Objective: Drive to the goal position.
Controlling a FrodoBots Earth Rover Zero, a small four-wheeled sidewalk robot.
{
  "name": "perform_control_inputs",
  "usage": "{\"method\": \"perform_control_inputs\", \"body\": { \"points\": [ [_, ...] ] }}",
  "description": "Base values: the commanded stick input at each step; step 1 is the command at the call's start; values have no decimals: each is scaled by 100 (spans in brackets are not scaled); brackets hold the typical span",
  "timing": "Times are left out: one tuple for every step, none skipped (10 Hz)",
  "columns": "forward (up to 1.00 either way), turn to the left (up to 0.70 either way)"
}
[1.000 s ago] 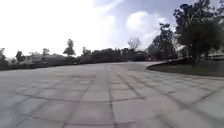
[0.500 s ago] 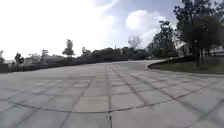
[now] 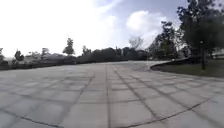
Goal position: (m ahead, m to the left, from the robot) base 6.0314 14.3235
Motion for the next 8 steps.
{"method": "perform_control_inputs", "body": {
  "points": [
    [70, 35],
    [70, 35],
    [70, 35],
    [70, 35],
    [70, 35],
    [70, 35],
    [70, 35],
    [70, 33]
  ]
}}
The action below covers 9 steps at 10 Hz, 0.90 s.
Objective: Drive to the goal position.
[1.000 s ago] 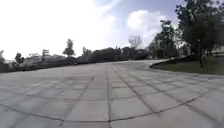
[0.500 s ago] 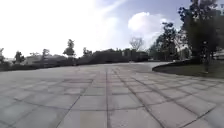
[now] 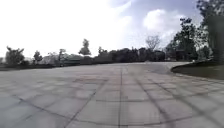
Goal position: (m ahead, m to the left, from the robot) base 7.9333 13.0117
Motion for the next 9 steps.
{"method": "perform_control_inputs", "body": {
  "points": [
    [70, 4],
    [70, 0],
    [70, 0],
    [70, 0],
    [70, 0],
    [70, 0],
    [70, 0],
    [70, 0],
    [72, 0]
  ]
}}
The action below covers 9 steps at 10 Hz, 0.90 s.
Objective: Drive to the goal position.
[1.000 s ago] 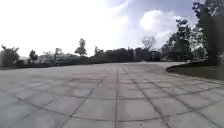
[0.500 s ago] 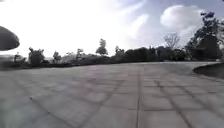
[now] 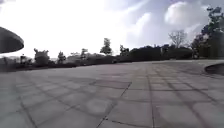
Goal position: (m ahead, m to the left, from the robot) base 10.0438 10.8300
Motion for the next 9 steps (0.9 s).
{"method": "perform_control_inputs", "body": {
  "points": [
    [80, 0],
    [85, 0],
    [85, 0],
    [85, 0],
    [85, 0],
    [85, 0],
    [85, 0],
    [85, 0],
    [85, 0]
  ]
}}
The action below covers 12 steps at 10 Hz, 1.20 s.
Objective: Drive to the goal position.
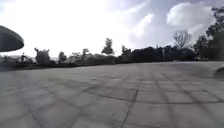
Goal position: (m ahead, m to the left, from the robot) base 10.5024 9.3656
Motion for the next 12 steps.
{"method": "perform_control_inputs", "body": {
  "points": [
    [85, 0],
    [85, 0],
    [85, 0],
    [85, 0],
    [85, 0],
    [85, 0],
    [85, 3],
    [85, 6],
    [85, 9],
    [85, 13],
    [85, 16],
    [85, 19]
  ]
}}
